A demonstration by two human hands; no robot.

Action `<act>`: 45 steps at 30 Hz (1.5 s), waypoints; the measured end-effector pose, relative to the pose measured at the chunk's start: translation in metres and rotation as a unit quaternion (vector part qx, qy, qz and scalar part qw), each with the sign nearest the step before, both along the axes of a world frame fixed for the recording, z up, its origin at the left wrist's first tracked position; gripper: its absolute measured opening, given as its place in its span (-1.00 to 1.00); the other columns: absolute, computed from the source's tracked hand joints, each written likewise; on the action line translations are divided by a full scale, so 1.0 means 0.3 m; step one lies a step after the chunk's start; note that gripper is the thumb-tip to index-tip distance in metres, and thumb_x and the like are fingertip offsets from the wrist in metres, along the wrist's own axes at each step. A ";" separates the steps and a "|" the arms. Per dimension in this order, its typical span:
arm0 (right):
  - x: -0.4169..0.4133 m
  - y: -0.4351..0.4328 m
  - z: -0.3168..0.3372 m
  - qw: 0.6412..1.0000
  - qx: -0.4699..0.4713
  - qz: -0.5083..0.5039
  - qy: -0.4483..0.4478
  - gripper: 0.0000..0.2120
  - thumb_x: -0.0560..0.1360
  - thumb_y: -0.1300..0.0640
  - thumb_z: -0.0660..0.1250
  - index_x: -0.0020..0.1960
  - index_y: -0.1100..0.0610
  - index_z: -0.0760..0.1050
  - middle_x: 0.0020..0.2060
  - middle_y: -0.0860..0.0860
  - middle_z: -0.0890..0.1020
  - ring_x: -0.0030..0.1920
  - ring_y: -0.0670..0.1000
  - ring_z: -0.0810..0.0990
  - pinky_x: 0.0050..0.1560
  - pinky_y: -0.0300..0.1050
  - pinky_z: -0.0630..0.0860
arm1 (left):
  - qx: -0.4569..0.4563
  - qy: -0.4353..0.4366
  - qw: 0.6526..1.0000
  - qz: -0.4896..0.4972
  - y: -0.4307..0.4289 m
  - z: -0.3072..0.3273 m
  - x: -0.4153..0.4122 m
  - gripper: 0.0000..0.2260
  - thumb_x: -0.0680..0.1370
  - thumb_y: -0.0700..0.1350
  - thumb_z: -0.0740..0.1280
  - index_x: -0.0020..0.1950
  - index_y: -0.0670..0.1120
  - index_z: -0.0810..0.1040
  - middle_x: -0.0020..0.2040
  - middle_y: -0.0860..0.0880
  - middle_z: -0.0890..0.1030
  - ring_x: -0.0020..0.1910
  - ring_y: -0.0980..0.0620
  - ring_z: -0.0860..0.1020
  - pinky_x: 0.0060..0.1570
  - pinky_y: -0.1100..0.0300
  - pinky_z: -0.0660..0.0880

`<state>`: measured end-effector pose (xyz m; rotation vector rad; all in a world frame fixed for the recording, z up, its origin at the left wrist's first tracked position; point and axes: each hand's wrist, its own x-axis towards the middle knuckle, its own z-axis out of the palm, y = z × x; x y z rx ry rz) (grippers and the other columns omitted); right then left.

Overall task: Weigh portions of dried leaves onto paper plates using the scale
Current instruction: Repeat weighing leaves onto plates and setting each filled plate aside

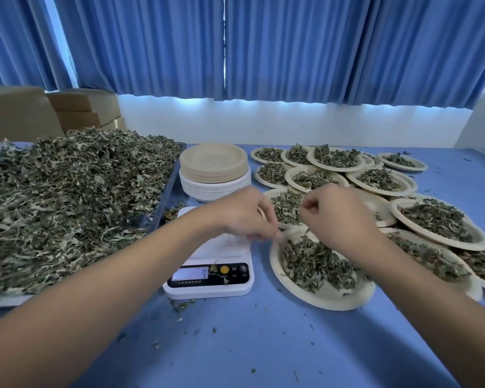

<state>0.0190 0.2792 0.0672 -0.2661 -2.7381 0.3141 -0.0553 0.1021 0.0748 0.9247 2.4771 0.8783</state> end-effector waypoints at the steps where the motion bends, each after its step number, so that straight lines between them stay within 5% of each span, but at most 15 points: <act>1: -0.021 -0.030 0.003 1.000 -0.023 0.019 0.005 -0.79 0.52 0.13 0.32 -0.26 0.02 0.63 -0.45 -0.04 0.60 -0.39 0.03 0.59 -0.36 -0.10 0.56 | 0.058 0.008 0.998 0.018 -0.014 0.007 -0.018 -0.89 0.45 -0.14 0.55 -0.15 -0.15 0.68 -0.43 0.06 0.61 -0.49 0.17 0.48 -0.45 0.36 0.38; 6: -0.161 -0.178 0.031 0.992 -0.071 0.106 0.025 -0.81 0.53 0.18 0.28 -0.13 0.06 0.67 -0.23 0.02 0.67 -0.17 0.13 0.62 -0.10 0.05 0.61 | 0.195 0.138 0.962 0.135 -0.087 0.036 -0.162 -0.89 0.45 -0.28 0.49 -0.19 -0.08 0.67 -0.41 0.02 0.59 -0.47 0.19 0.46 -0.34 0.27 0.41; 9: -0.273 -0.246 0.052 0.988 -0.056 0.137 0.040 -0.78 0.54 0.19 0.27 -0.04 0.04 0.69 -0.11 0.04 0.68 -0.08 0.13 0.61 -0.03 0.05 0.59 | 0.167 0.242 0.940 0.172 -0.126 0.039 -0.237 -0.90 0.46 -0.26 0.45 -0.11 -0.06 0.66 -0.31 0.07 0.60 -0.38 0.25 0.49 -0.24 0.29 0.45; 14: -0.452 -0.294 0.071 0.989 0.003 0.146 0.033 -0.74 0.60 0.18 0.27 0.22 0.05 0.64 0.20 0.11 0.54 0.20 0.18 0.54 0.15 0.09 0.53 | 0.007 0.304 0.943 0.134 -0.176 0.021 -0.334 -0.79 0.55 -0.13 0.36 0.18 -0.06 0.58 0.08 -0.04 0.59 0.10 -0.10 0.53 0.12 -0.01 0.48; 20: -0.564 -0.270 0.078 0.972 0.135 0.191 -0.020 -0.73 0.64 0.03 0.24 -0.01 0.10 0.69 0.03 0.11 0.54 -0.02 0.19 0.57 -0.16 0.05 0.53 | -0.098 0.325 0.934 0.108 -0.233 0.012 -0.409 -0.73 0.53 -0.16 0.29 0.17 0.07 0.62 0.08 -0.01 0.65 0.17 -0.15 0.52 0.16 -0.11 0.47; 30: -0.593 -0.192 0.091 0.924 0.231 0.304 0.002 -0.71 0.69 -0.06 0.19 0.09 -0.02 0.69 0.06 -0.10 0.58 -0.03 0.04 0.55 -0.09 0.04 0.56 | 0.032 0.321 0.945 0.057 -0.310 -0.029 -0.463 -0.80 0.58 -0.11 0.43 0.20 -0.04 0.68 0.05 0.05 0.67 0.00 0.04 0.57 0.10 0.02 0.50; 35: -0.608 -0.188 0.095 0.907 0.286 0.310 -0.004 -0.69 0.71 -0.06 0.12 0.14 -0.08 0.65 0.09 -0.14 0.55 0.02 0.03 0.54 -0.24 -0.11 0.31 | 0.022 0.311 0.948 0.059 -0.306 -0.018 -0.467 -0.77 0.57 -0.08 0.44 0.22 -0.03 0.67 0.11 0.04 0.66 0.09 0.03 0.57 0.17 0.05 0.47; 41: -0.595 -0.203 0.093 0.881 0.378 0.284 0.002 -0.80 0.66 0.21 0.18 0.15 0.01 0.55 0.08 -0.04 0.48 -0.13 0.11 0.53 -0.19 0.01 0.56 | 0.030 0.323 0.942 0.088 -0.360 0.002 -0.430 -0.72 0.56 -0.06 0.45 0.27 -0.01 0.64 0.20 0.06 0.64 0.22 0.07 0.55 0.29 0.13 0.42; 45: -0.583 -0.192 0.080 0.869 0.423 0.255 0.023 -0.73 0.55 0.35 0.23 0.15 0.06 0.49 0.05 -0.02 0.46 -0.26 0.08 0.35 -0.39 -0.09 0.32 | -0.045 0.313 0.943 0.100 -0.448 0.019 -0.390 -0.74 0.57 0.02 0.42 0.25 0.12 0.63 0.23 0.14 0.61 0.22 0.10 0.53 0.28 0.08 0.45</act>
